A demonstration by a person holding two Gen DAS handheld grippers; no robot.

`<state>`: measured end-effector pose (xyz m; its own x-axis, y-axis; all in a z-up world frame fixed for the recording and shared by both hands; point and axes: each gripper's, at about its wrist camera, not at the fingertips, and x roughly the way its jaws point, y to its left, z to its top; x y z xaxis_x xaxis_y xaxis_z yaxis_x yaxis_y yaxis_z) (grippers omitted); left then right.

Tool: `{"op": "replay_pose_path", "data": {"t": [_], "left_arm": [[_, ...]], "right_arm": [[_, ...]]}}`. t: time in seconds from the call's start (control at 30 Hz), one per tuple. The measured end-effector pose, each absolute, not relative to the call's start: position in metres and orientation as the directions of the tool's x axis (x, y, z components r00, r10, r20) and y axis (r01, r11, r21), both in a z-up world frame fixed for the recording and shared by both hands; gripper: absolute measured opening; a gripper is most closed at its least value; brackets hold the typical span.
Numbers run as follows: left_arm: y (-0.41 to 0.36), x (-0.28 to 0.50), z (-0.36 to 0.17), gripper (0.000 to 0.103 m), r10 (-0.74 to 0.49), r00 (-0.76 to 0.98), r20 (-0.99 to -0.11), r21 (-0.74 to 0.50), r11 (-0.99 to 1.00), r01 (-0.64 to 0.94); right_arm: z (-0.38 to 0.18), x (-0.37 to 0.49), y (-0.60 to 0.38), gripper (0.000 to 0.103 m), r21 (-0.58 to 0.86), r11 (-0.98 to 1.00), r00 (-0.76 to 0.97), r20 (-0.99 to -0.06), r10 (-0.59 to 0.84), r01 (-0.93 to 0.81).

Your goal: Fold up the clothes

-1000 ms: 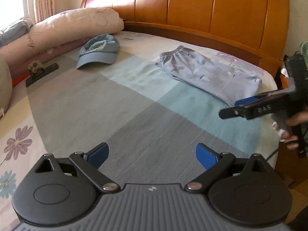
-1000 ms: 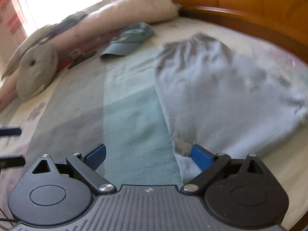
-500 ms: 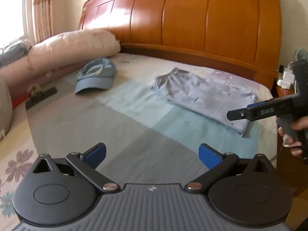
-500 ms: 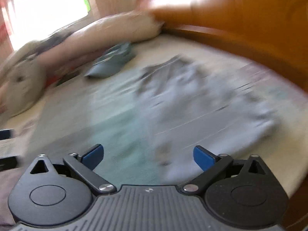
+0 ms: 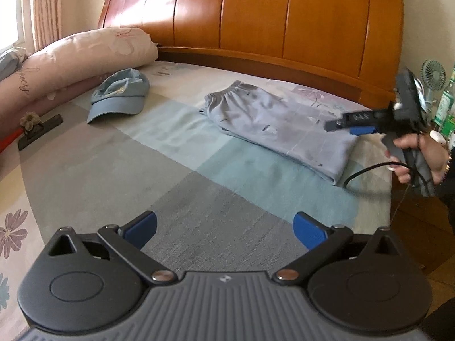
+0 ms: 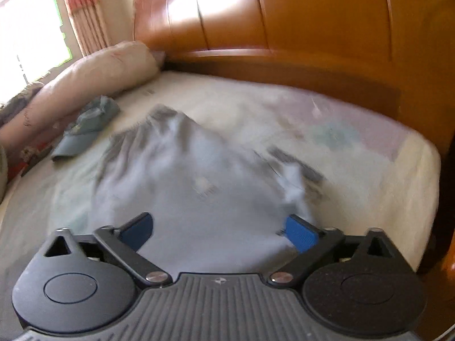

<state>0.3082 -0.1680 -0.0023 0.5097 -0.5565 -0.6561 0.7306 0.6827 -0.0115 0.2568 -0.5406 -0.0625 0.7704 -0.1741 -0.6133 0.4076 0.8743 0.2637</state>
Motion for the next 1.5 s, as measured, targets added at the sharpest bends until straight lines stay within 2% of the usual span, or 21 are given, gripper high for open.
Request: {"op": "replay_pose_path", "data": {"t": [0.23,0.4,0.5,0.73,1.07,1.2,1.5], "left_arm": [[-0.182,0.319,0.0,0.102,-0.562,0.499,-0.66,-0.057,0.699,0.713],[-0.192,0.319,0.006,0.102,-0.579,0.482,-0.658,-0.064,0.681,0.73],[-0.197,0.32,0.01,0.102,-0.587,0.469,-0.66,-0.069,0.669,0.74],[-0.208,0.321,0.019,0.102,-0.605,0.44,-0.664,-0.079,0.641,0.764],[-0.215,0.308,0.04,0.102,-0.632,0.423,-0.649,-0.064,0.599,0.798],[-0.207,0.303,0.051,0.102,-0.657,0.399,-0.64,-0.106,0.589,0.801],[-0.185,0.293,0.062,0.102,-0.65,0.397,-0.648,-0.106,0.593,0.798]], "right_arm": [[-0.047,0.261,-0.544,0.1,0.247,0.892,0.801,-0.571,-0.183,0.379],[-0.061,0.27,-0.553,0.099,0.175,0.864,0.715,-0.649,-0.26,0.473],[-0.048,0.247,-0.55,0.101,0.213,0.843,0.729,-0.63,-0.268,0.494],[-0.012,0.217,-0.502,0.103,0.155,0.885,0.696,-0.682,-0.226,0.439],[0.006,0.177,-0.408,0.103,0.086,0.849,0.581,-0.764,-0.28,0.522],[0.016,0.163,-0.37,0.103,0.055,0.857,0.574,-0.764,-0.294,0.512],[0.045,0.146,-0.327,0.103,0.035,0.848,0.593,-0.731,-0.339,0.528]]}}
